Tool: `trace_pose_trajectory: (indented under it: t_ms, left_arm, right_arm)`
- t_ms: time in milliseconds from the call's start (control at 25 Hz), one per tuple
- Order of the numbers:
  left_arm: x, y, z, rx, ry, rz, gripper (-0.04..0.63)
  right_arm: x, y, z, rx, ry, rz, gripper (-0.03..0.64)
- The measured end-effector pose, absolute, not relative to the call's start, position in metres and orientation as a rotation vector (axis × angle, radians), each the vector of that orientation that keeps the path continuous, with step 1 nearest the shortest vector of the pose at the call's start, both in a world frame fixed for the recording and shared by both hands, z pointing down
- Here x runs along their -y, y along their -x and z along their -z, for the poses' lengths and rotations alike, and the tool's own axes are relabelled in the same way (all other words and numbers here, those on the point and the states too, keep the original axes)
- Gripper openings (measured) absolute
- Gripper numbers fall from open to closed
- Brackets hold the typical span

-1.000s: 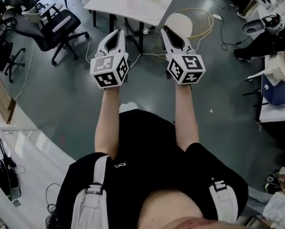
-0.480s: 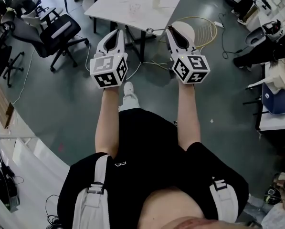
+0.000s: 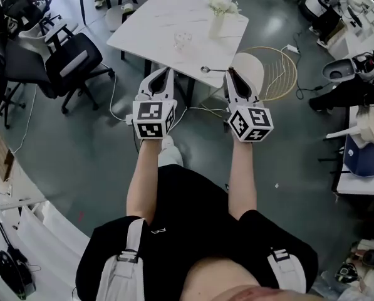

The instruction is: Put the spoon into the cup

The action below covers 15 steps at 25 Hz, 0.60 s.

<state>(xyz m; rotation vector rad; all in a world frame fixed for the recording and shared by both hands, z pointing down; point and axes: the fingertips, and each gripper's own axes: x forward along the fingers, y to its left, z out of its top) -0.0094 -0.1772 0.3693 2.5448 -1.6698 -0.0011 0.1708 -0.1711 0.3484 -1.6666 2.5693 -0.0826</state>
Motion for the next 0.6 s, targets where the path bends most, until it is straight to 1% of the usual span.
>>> trace_pose_trajectory:
  t_ms: [160,320,440,600]
  left_arm:
    - [0.257,0.028,-0.407,1.627,-2.479,-0.066,0.017]
    - [0.323,0.029,-0.435,1.544,-2.446,-0.095,0.017]
    - [0.357,0.025,-0.453,1.481,-2.415,-0.108,0.017]
    - [0.384,0.028,-0.472,1.414,-2.344,-0.056,0.017]
  right_arm:
    - [0.253,-0.14,-0.381,-2.601,1.649,0.164,0.051]
    - [0.32,-0.12,-0.4,-2.646,1.664,0.231,0.051]
    - [0.354,-0.118,-0.406,-2.661,1.706,0.263,0.051]
    - [0.38,-0.116,-0.413,-2.703,1.748,0.287,0.051]
